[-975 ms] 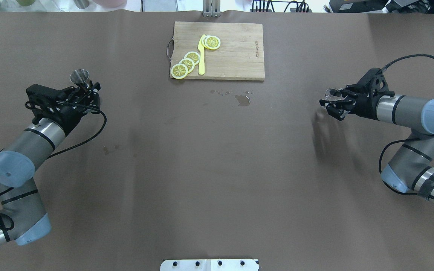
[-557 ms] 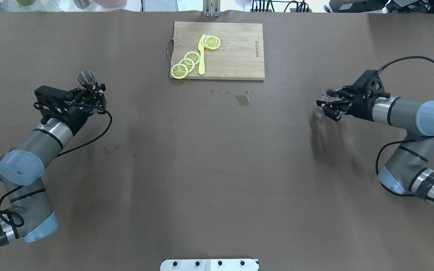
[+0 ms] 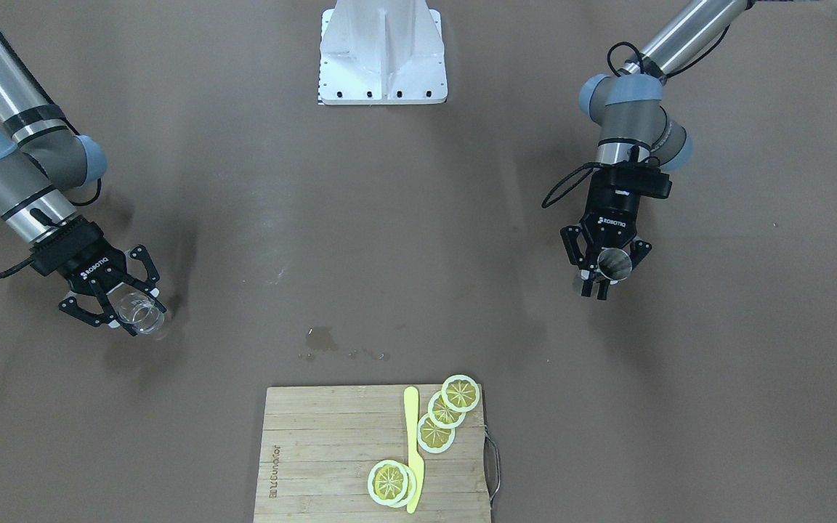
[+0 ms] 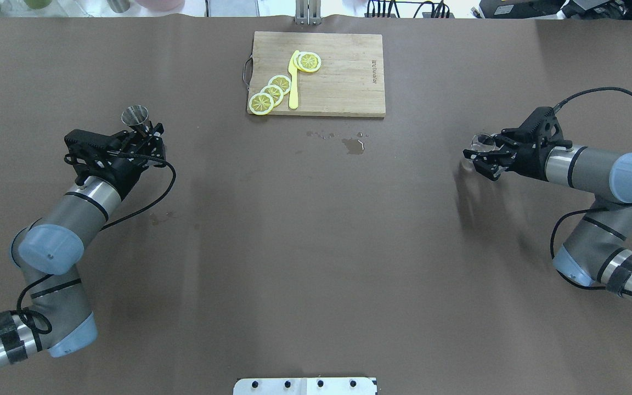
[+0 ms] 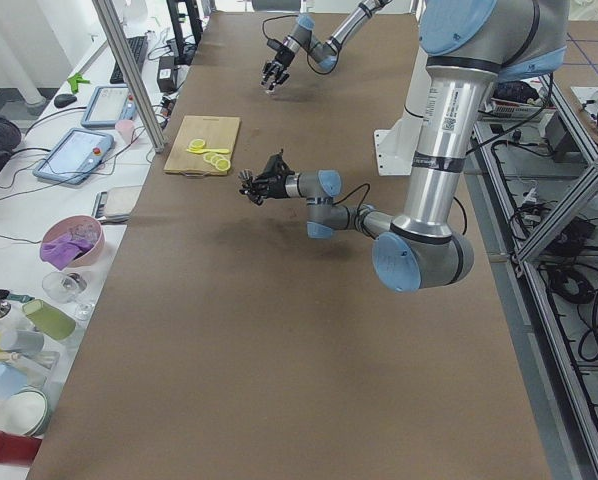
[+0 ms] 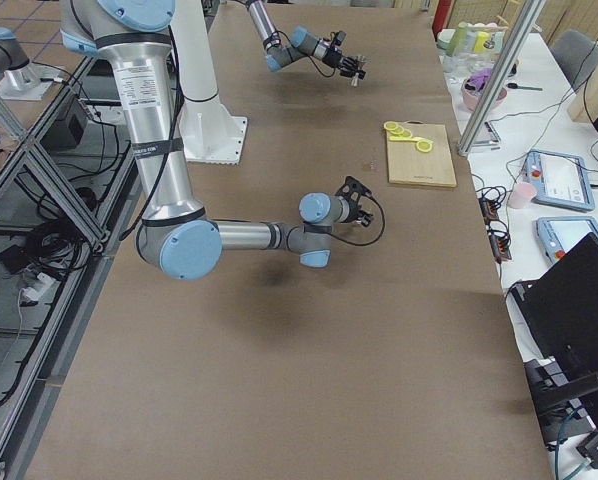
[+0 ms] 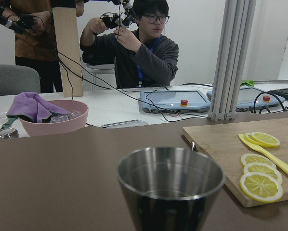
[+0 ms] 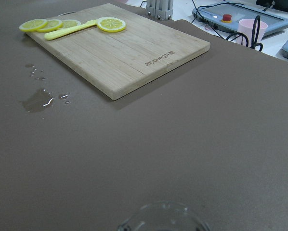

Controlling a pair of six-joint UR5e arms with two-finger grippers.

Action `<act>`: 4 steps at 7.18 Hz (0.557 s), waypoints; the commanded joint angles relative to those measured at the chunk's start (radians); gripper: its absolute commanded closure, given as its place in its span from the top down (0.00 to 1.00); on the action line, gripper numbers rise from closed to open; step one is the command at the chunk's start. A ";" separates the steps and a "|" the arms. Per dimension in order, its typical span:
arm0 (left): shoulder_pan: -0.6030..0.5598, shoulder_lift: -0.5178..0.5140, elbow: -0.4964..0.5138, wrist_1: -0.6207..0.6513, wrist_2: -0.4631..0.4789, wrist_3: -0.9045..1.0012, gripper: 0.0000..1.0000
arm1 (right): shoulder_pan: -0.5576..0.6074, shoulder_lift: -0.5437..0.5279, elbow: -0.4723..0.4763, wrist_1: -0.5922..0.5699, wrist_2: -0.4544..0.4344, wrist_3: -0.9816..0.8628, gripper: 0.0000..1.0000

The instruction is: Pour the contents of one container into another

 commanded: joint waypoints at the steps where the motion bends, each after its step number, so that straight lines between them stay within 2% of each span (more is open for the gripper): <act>1: 0.080 -0.011 -0.014 0.002 0.121 -0.003 0.00 | -0.001 0.001 -0.013 0.023 -0.007 0.058 0.00; 4: 0.129 -0.023 -0.012 0.005 0.183 -0.004 0.00 | -0.021 0.002 -0.019 0.014 -0.100 0.109 0.00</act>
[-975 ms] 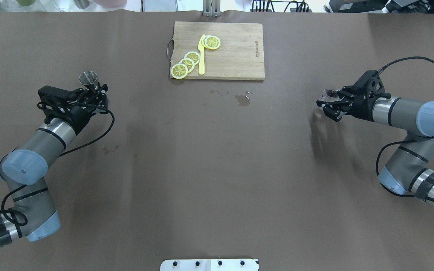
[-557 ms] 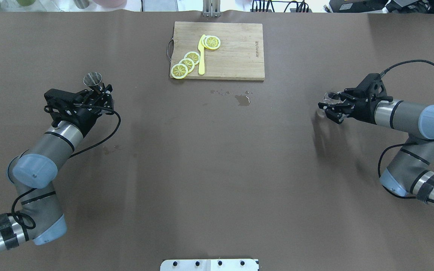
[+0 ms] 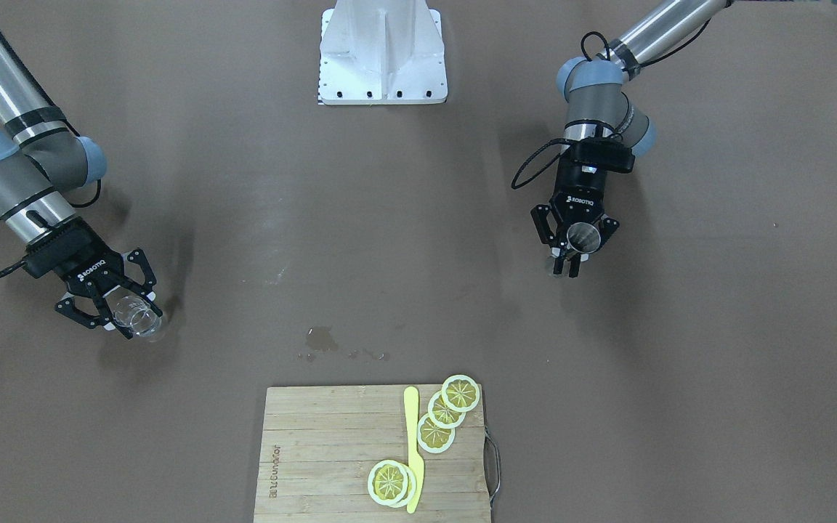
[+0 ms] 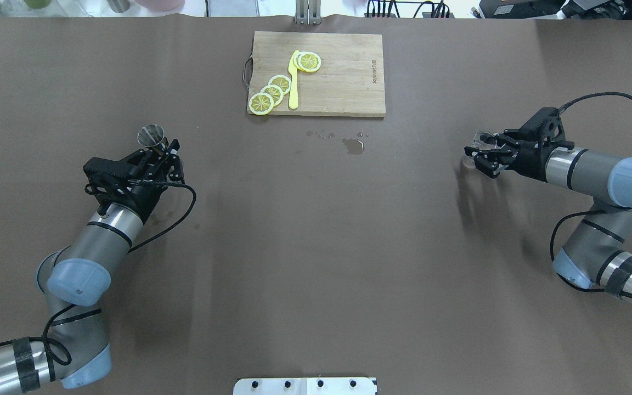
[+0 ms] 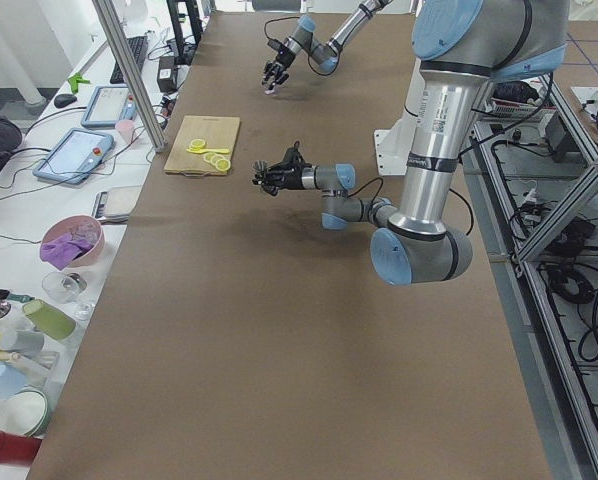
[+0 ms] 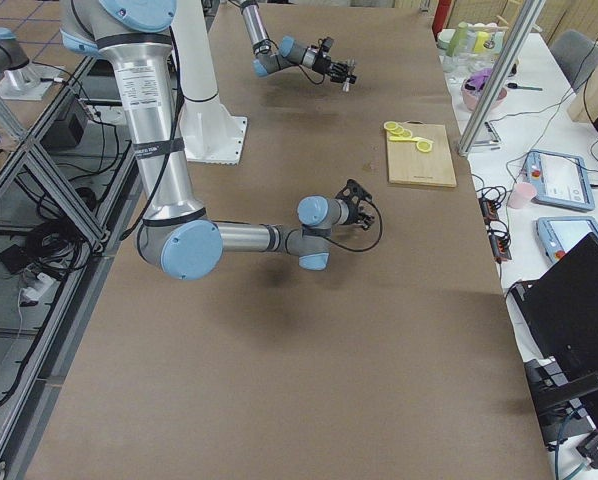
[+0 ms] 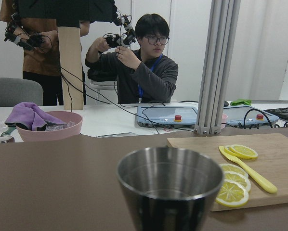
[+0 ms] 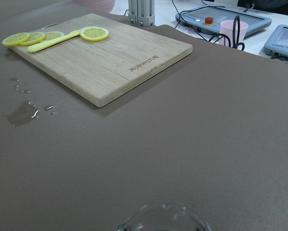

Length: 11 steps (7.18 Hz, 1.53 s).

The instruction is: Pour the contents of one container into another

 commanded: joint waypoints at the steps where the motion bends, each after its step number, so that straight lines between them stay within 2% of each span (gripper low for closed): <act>1: 0.036 -0.002 -0.001 0.004 0.041 0.000 0.00 | -0.008 -0.001 -0.004 -0.014 -0.048 0.043 0.00; 3: 0.048 -0.002 0.001 0.008 0.053 0.000 0.00 | -0.017 -0.004 0.000 -0.052 -0.081 0.087 0.00; 4: 0.053 -0.002 0.002 0.010 0.055 0.000 0.00 | -0.023 -0.004 0.008 -0.077 -0.125 0.089 0.00; 8: 0.082 -0.002 0.016 0.011 0.076 0.000 0.00 | -0.029 -0.007 0.013 -0.095 -0.130 0.098 0.00; 9: 0.083 -0.002 0.015 0.030 0.076 0.000 0.00 | -0.032 -0.007 0.013 -0.095 -0.127 0.106 0.79; 10: 0.084 -0.002 0.016 0.031 0.076 0.000 0.00 | -0.037 -0.006 0.014 -0.094 -0.125 0.119 1.00; 11: 0.088 -0.002 0.016 0.031 0.076 0.000 0.00 | -0.035 -0.006 0.023 -0.103 -0.115 0.121 1.00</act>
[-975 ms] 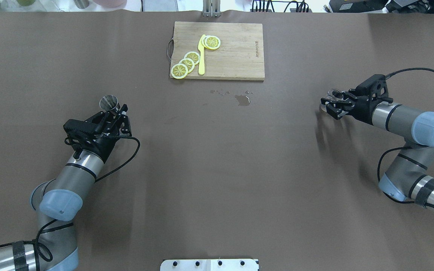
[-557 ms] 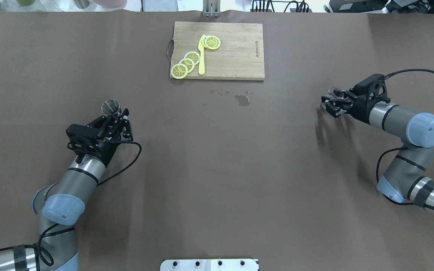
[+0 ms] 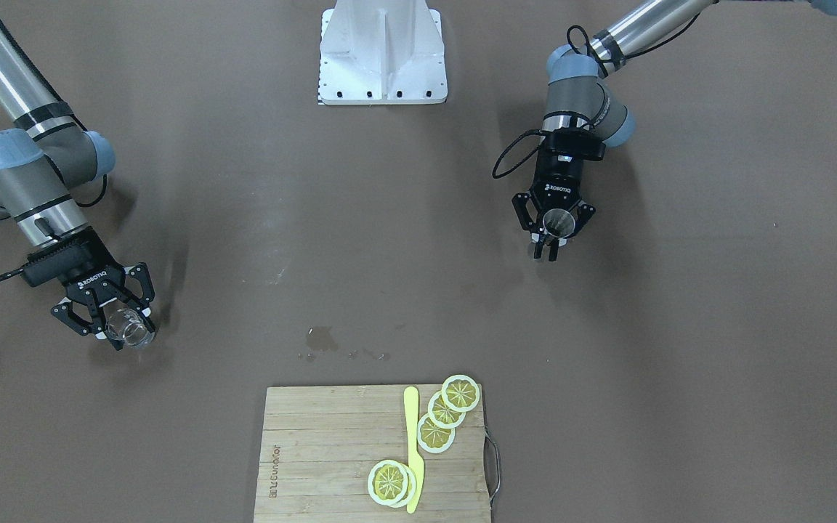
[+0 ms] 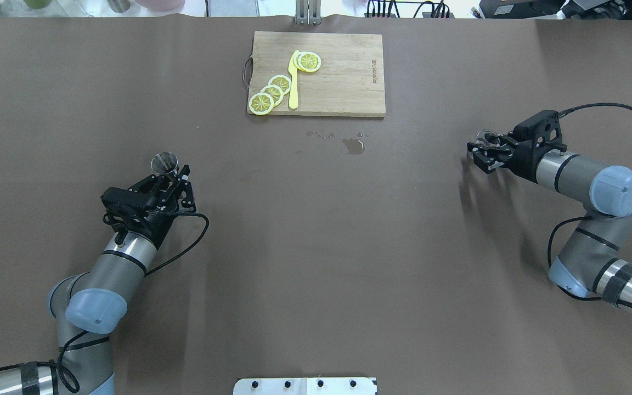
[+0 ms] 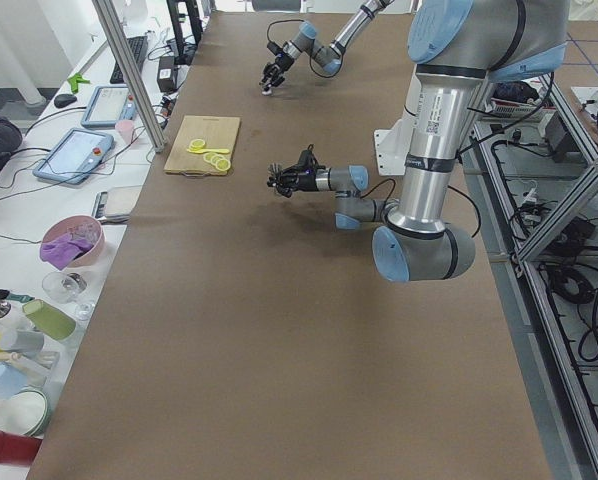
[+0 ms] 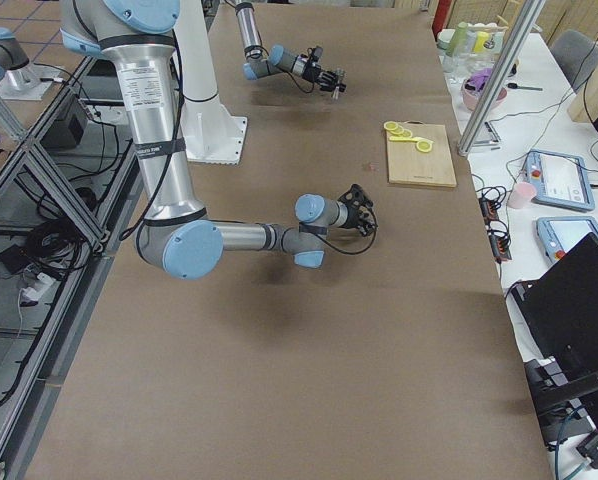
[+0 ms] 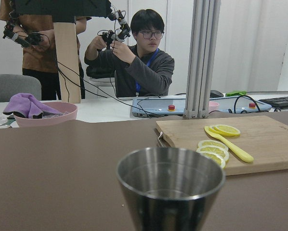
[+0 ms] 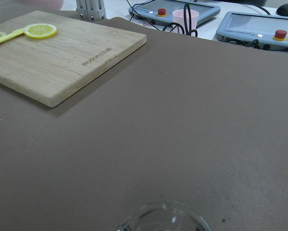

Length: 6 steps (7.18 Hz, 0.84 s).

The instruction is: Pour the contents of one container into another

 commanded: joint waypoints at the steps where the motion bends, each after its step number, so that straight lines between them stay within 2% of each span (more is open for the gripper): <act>1: 0.004 0.000 0.004 0.003 0.000 0.000 0.00 | 0.001 -0.001 0.029 -0.032 0.029 0.010 1.00; 3: 0.005 -0.002 0.007 0.006 0.000 0.000 0.00 | 0.005 -0.010 0.047 -0.042 0.065 0.010 1.00; 4: 0.005 -0.012 0.019 0.004 0.000 0.000 0.00 | 0.004 -0.054 0.084 -0.043 0.067 0.008 1.00; 6: 0.005 -0.018 0.028 0.006 0.000 0.000 0.00 | 0.004 -0.184 0.218 -0.075 0.121 -0.004 1.00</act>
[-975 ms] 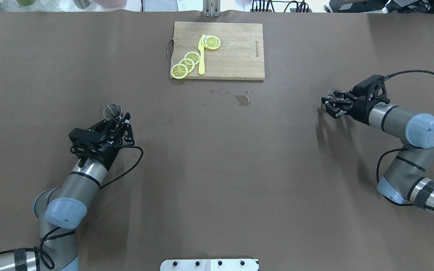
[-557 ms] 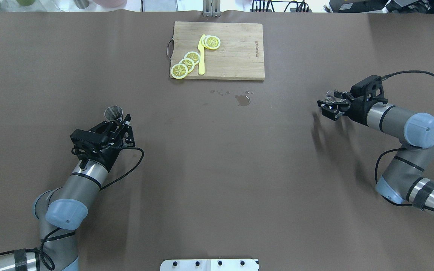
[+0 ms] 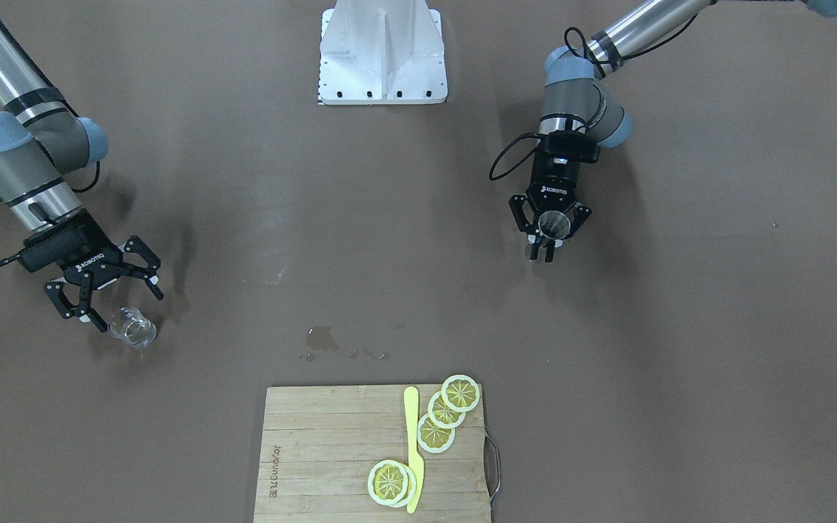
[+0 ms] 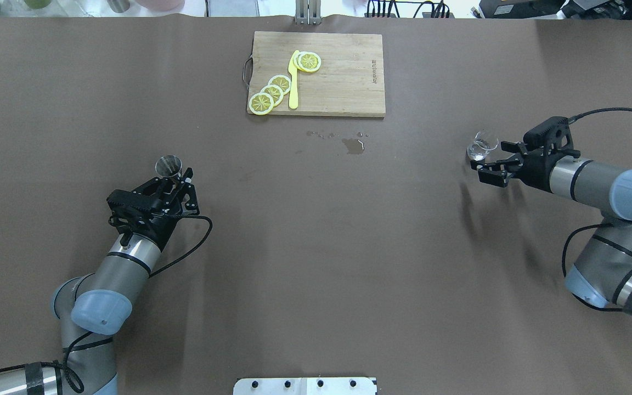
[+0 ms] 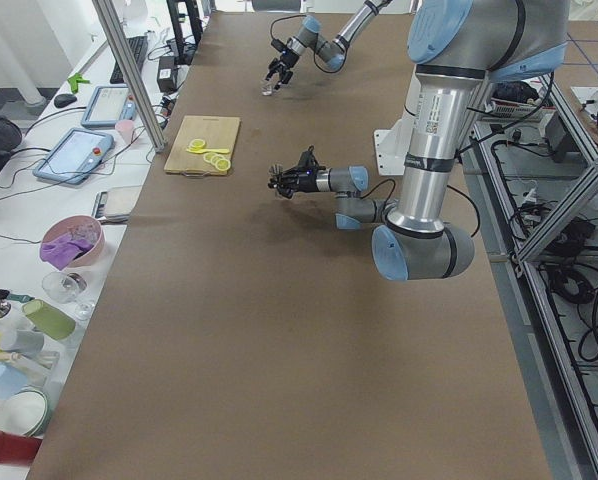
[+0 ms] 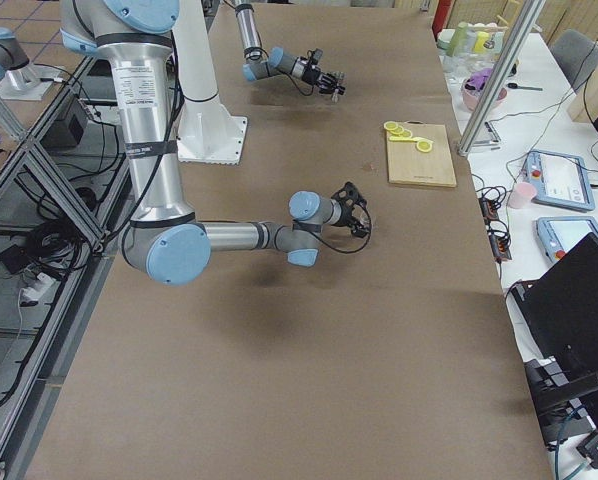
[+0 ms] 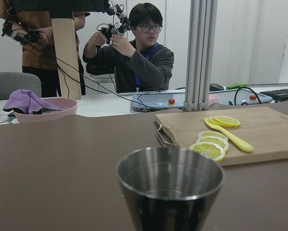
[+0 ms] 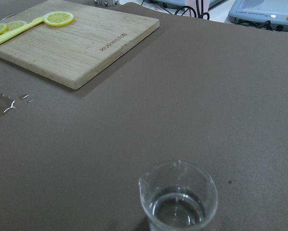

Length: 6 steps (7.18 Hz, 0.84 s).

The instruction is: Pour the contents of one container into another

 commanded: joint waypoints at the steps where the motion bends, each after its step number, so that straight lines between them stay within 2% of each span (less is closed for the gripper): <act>1: 0.000 -0.006 0.006 0.008 0.000 0.000 0.00 | 0.001 -0.149 0.135 -0.017 0.079 -0.013 1.00; 2: 0.000 -0.009 0.003 0.023 0.000 0.000 0.00 | 0.017 -0.203 0.172 -0.017 0.160 -0.056 1.00; 4: 0.000 -0.015 0.004 0.026 0.000 0.000 0.00 | 0.079 -0.274 0.166 0.006 0.313 -0.203 1.00; 5: 0.000 -0.015 0.004 0.026 0.000 0.002 0.00 | 0.104 -0.306 0.148 0.040 0.323 -0.258 1.00; 6: 0.000 -0.015 0.004 0.037 0.000 0.002 0.00 | 0.176 -0.294 0.061 0.105 0.402 -0.301 1.00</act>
